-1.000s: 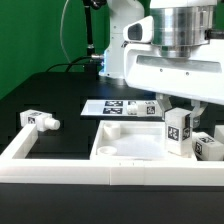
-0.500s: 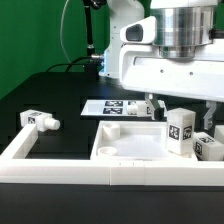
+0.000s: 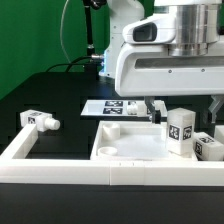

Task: Assemble one leg

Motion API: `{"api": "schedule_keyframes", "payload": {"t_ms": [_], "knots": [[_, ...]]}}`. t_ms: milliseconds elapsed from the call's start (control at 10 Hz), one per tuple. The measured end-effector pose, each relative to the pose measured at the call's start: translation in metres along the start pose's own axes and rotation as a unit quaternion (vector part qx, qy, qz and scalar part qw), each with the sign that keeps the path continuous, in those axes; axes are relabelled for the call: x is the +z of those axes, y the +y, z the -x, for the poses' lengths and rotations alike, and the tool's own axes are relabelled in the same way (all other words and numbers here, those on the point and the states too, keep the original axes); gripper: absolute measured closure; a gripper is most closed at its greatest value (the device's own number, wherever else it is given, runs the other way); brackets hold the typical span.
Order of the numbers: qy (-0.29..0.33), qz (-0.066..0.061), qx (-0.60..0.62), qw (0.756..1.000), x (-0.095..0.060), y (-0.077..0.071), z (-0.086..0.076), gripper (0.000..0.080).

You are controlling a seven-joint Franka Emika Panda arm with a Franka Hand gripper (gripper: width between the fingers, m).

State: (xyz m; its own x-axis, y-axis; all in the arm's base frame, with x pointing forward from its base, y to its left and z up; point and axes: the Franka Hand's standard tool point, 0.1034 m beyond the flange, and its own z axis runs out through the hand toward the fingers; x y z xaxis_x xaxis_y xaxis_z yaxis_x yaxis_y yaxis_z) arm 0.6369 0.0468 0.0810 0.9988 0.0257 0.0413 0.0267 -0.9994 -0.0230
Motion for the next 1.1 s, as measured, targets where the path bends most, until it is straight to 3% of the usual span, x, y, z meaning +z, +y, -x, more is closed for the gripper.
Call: {"api": "schedule_keyframes", "payload": {"t_ms": [400, 500, 600, 700, 800, 1100], "knots": [[-0.003, 0.015, -0.149, 0.989, 0.0008, 0.0021, 0.0007, 0.0151], [-0.004, 0.015, -0.143, 0.990, 0.0009, 0.0025, 0.0011, 0.0237], [-0.004, 0.015, -0.136, 0.991, 0.0012, 0.0025, 0.0012, 0.0372], [-0.004, 0.015, -0.128, 0.992, 0.0015, 0.0026, 0.0013, 0.0372], [-0.004, 0.015, -0.128, 0.992, 0.0015, 0.0028, 0.0013, 0.0515], [-0.003, 0.014, -0.055, 0.998, 0.0022, 0.0024, 0.0014, 0.0514]]}}
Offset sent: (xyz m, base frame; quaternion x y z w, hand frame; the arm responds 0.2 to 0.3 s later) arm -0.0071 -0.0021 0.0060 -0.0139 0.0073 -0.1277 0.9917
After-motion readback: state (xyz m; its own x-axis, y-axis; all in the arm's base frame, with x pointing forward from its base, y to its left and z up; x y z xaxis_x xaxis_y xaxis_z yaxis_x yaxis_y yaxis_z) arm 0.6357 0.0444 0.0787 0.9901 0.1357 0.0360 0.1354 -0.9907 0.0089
